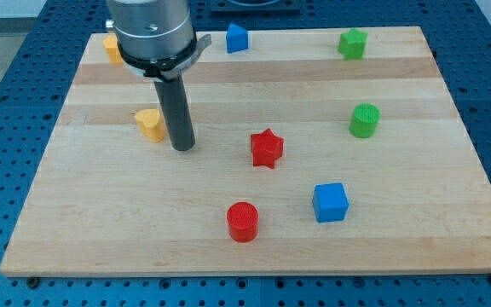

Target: Push the yellow heart to center left

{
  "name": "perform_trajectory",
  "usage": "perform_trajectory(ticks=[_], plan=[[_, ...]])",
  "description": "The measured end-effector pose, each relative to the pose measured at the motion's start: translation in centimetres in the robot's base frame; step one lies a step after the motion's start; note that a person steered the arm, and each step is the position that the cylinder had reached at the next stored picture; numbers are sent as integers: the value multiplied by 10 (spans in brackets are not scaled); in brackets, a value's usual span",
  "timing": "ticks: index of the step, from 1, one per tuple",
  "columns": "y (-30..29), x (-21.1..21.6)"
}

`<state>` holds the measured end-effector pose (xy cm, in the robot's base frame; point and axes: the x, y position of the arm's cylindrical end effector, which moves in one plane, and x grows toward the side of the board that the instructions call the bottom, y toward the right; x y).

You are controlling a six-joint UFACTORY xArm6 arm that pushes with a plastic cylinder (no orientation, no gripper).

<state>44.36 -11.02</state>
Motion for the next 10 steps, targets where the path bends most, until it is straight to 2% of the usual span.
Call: perform_trajectory(ticks=[4, 6, 8, 10], plan=[[-70, -22], [-40, -27], [-40, -50], [-58, -50]])
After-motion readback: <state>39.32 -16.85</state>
